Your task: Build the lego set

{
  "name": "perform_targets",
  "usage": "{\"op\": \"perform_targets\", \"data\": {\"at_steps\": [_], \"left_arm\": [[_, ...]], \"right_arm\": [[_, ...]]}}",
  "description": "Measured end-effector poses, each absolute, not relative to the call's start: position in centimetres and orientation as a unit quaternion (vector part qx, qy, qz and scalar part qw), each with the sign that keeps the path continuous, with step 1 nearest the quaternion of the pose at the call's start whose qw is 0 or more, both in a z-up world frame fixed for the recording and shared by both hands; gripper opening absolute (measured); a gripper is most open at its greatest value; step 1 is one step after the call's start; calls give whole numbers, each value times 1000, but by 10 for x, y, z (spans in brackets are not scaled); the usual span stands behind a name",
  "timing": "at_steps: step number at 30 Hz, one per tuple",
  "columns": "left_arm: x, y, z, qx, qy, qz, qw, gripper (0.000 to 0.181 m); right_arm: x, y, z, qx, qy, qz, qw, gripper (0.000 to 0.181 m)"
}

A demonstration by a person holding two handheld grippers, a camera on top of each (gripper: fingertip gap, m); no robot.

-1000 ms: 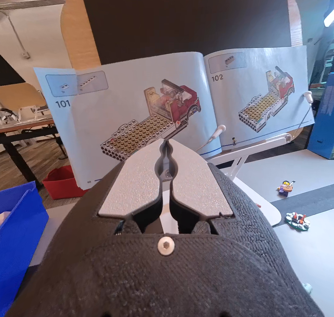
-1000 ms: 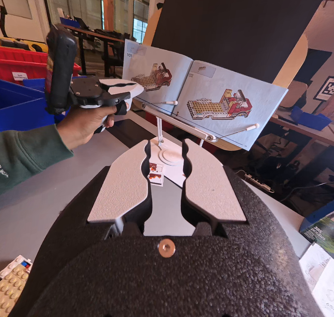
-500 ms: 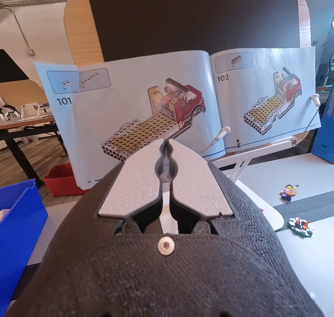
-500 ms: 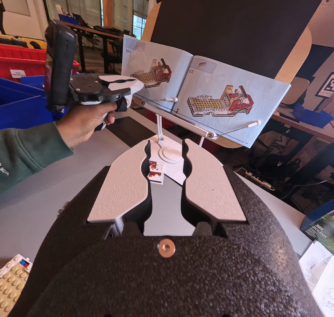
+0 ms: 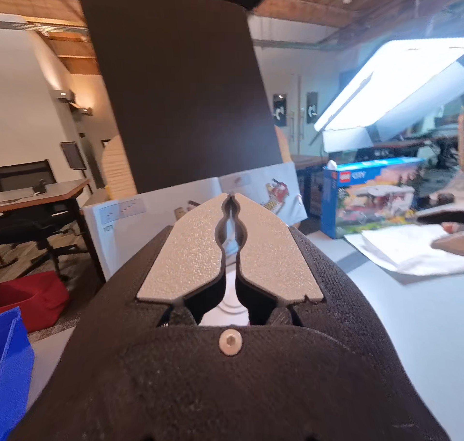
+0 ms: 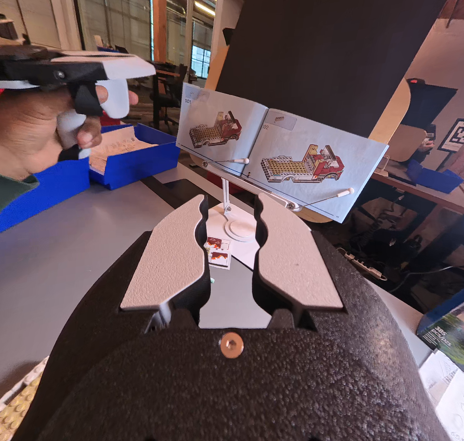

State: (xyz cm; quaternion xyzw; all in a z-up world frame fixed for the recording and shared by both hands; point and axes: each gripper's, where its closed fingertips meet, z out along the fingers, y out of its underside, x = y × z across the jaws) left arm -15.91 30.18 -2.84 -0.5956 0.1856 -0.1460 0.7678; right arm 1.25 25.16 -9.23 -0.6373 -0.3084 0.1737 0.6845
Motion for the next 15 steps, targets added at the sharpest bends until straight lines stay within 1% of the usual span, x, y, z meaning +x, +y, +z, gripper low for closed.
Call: {"op": "perform_targets", "data": {"at_steps": [2, 4, 7, 11, 13, 15], "left_arm": [[-142, 290, -45, -621, 234, -151, 733, 0], [-119, 280, -78, -654, 289, -173, 677, 11], [-85, 252, -158, -693, 414, -202, 555, 12], [-73, 213, -264, -706, 565, -167, 393, 9], [-74, 223, -289, -716, 578, -122, 372, 1], [-72, 231, -308, -724, 587, -105, 346, 0]], "right_arm": [[12, 247, -90, -635, -315, 170, 685, 35], [10, 245, -91, -639, -327, 162, 678, 35], [7, 244, -100, -648, -351, 150, 660, 35], [2, 245, -110, -658, -364, 149, 643, 35], [-1, 246, -117, -661, -373, 146, 635, 35], [-3, 248, -125, -666, -385, 135, 625, 35]]}}
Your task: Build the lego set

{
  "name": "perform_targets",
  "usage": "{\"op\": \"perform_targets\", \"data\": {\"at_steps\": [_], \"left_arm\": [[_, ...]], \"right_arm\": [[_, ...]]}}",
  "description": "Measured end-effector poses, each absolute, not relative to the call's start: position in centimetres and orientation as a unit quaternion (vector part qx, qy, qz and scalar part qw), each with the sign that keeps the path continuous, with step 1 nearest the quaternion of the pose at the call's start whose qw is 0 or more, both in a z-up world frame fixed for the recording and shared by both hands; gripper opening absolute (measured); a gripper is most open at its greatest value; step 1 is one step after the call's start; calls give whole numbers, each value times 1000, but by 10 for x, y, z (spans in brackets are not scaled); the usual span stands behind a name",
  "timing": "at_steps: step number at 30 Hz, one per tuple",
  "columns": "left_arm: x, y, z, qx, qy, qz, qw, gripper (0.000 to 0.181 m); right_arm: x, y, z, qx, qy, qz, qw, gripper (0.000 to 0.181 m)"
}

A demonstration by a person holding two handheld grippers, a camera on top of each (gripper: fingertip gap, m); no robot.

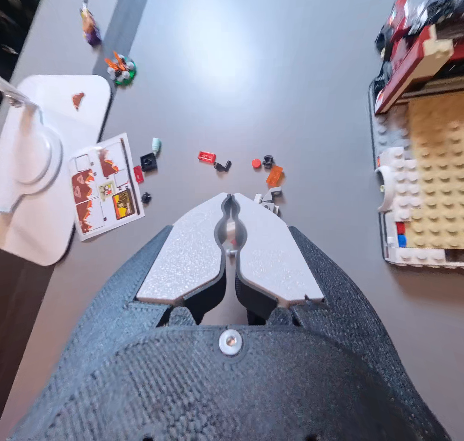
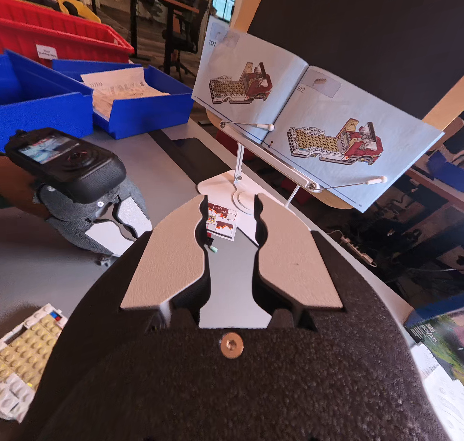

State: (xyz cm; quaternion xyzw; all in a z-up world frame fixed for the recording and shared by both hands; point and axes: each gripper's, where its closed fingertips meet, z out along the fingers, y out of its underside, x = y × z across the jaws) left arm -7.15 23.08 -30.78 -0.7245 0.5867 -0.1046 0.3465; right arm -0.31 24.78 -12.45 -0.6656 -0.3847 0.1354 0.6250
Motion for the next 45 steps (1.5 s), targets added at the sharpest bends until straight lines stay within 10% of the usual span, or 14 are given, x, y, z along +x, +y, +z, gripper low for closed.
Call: {"op": "perform_targets", "data": {"at_steps": [29, 45], "left_arm": [[-83, 185, -331, -699, 653, -172, 236, 8], [-75, 183, -138, -475, 355, -624, 509, 8]], "right_arm": [[-6, 259, -159, -685, -415, 112, 588, 34], [-58, 172, -131, -569, -465, 474, 485, 31]]}}
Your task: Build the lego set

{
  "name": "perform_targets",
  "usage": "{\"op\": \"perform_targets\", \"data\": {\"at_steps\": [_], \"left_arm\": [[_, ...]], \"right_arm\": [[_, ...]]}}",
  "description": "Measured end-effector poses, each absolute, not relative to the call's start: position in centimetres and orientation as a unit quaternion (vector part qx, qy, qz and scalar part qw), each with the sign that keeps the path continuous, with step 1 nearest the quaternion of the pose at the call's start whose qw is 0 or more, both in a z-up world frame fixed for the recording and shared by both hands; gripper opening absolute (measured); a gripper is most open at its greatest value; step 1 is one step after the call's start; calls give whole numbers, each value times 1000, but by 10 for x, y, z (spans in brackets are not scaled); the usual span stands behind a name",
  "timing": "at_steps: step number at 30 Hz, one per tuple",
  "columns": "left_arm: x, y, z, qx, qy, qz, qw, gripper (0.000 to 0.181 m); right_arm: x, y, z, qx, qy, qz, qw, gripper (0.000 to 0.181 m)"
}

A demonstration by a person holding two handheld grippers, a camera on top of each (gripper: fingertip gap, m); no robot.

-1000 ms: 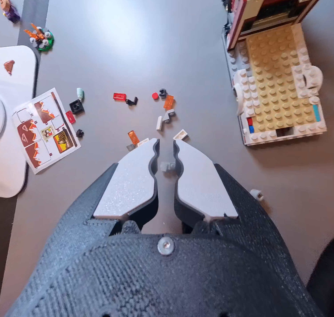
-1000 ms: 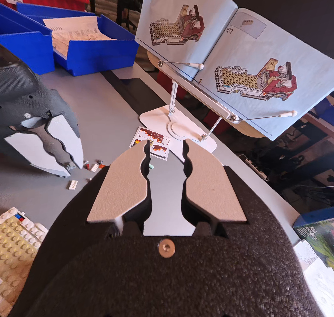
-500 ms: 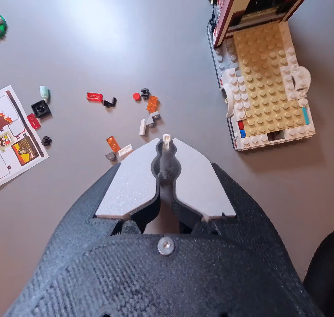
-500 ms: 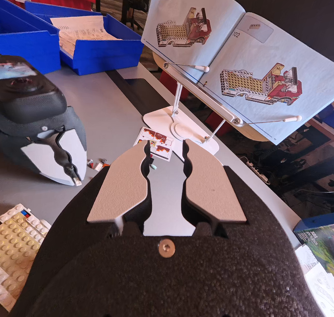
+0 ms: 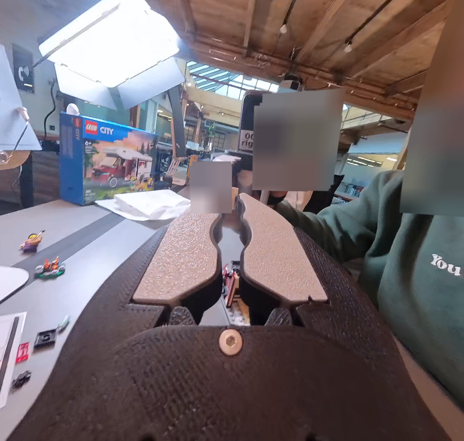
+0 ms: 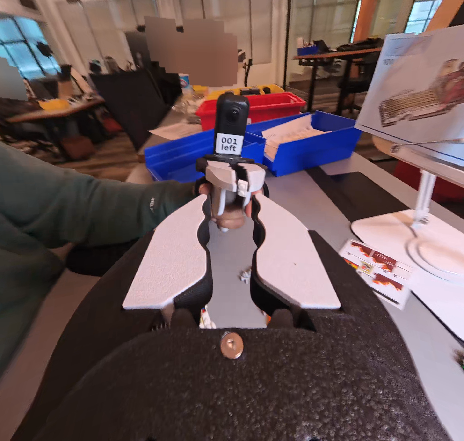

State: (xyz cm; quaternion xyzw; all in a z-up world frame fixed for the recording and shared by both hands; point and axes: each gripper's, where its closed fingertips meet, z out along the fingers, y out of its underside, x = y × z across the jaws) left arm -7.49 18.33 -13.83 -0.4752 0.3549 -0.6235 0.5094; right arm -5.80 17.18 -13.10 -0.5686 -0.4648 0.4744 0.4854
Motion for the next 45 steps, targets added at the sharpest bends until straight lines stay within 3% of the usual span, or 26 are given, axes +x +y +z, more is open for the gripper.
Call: {"op": "perform_targets", "data": {"at_steps": [13, 45], "left_arm": [[-61, 177, -129, -471, 374, -561, 570, 8], [-56, 180, -138, -499, 419, -476, 590, 12]], "right_arm": [[-68, 176, -125, -577, -403, 509, 496, 11], [-61, 184, -133, -587, -400, 520, 473, 4]]}}
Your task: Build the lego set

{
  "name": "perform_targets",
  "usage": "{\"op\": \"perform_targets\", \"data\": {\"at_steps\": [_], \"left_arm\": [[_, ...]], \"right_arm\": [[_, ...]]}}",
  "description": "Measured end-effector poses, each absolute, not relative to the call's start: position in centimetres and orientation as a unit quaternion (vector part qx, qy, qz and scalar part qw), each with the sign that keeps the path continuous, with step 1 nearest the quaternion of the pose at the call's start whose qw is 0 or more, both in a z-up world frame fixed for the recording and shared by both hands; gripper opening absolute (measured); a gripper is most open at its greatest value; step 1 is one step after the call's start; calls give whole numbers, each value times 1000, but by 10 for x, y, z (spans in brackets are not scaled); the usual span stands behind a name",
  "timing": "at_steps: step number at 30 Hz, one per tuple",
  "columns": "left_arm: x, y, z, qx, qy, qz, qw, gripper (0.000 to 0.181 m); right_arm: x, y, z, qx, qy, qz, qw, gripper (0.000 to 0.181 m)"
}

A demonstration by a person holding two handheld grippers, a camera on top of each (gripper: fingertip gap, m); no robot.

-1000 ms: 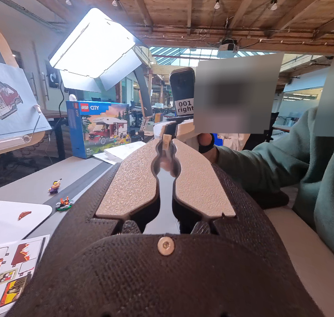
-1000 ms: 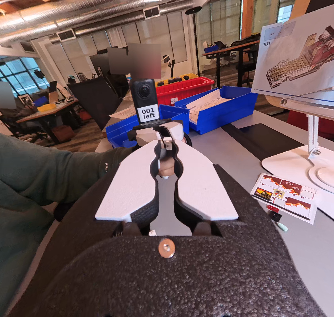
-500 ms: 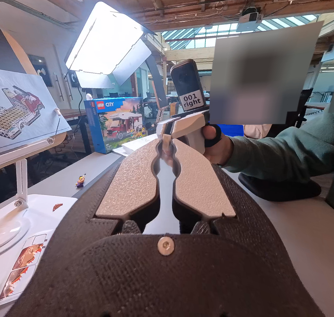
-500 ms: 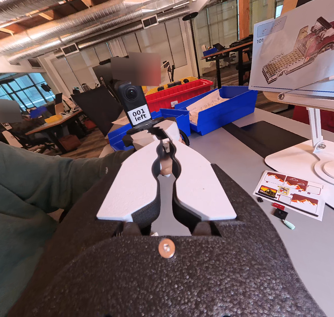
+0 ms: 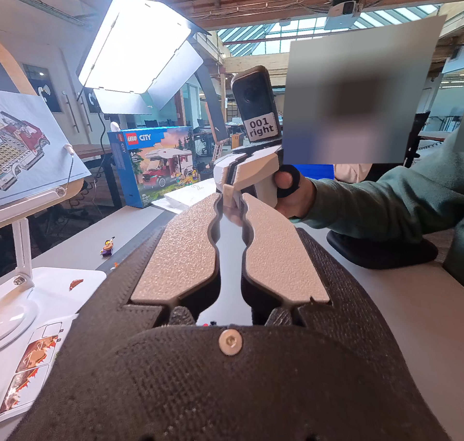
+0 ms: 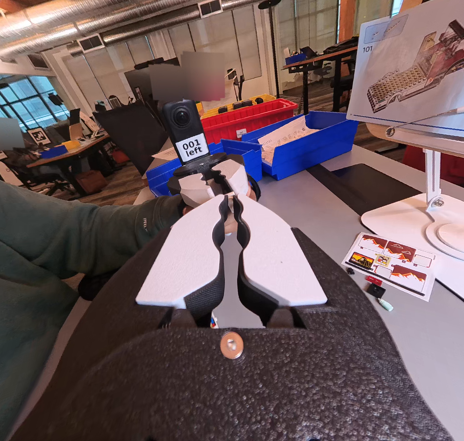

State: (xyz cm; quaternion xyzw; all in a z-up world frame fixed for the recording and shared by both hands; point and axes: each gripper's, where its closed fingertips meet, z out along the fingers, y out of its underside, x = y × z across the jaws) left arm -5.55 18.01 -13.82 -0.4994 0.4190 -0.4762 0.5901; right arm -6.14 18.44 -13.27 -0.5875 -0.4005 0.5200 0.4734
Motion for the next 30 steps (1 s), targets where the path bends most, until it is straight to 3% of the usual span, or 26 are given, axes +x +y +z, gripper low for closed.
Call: {"op": "perform_targets", "data": {"at_steps": [7, 11, 16, 24, 30], "left_arm": [[-60, 172, -146, -523, 449, -459, 560, 12], [-61, 157, -183, -580, 491, -392, 518, 20], [-72, 126, -249, -653, 536, -322, 428, 44], [-68, 80, -315, -673, 606, -292, 308, 85], [-62, 85, -322, -650, 628, -254, 345, 73]], "right_arm": [[-53, 164, -144, -584, -497, 486, 419, 4], [-43, 133, -171, -590, -610, 399, 349, 4], [-33, 101, -211, -632, -653, 322, 265, 4], [-28, 67, -265, -686, -653, 235, 217, 4], [-40, 63, -295, -691, -680, 153, 192, 4]]}}
